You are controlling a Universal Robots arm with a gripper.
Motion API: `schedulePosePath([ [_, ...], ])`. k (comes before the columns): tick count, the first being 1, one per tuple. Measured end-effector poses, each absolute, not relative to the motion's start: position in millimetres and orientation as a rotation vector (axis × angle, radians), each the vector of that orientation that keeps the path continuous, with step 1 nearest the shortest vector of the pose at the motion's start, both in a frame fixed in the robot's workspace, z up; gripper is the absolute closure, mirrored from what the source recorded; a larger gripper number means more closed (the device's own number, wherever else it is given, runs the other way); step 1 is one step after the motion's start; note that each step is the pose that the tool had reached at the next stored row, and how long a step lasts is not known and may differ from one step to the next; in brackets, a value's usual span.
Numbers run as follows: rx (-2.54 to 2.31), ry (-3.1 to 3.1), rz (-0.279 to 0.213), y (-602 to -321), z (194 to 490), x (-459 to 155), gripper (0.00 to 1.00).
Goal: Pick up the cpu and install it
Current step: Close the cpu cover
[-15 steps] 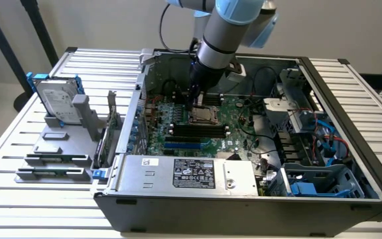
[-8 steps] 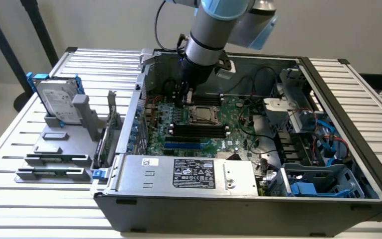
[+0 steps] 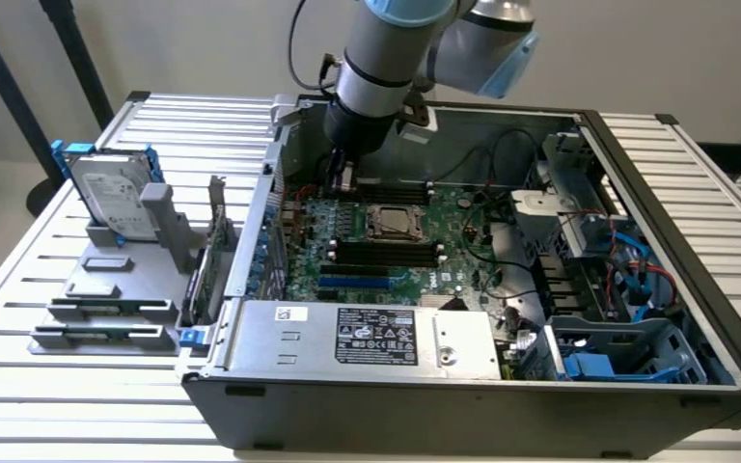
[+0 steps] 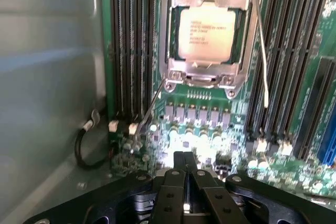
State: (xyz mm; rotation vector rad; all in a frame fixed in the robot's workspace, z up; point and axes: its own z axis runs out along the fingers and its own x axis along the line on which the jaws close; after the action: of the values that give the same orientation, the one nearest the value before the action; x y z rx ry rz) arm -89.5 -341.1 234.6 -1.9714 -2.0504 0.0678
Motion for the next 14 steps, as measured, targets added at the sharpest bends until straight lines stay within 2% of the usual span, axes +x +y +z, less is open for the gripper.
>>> schedulePosePath([
  [14, -2.147, -1.859, 0.026, -341.1, 234.9, -93.7, 0.89],
])
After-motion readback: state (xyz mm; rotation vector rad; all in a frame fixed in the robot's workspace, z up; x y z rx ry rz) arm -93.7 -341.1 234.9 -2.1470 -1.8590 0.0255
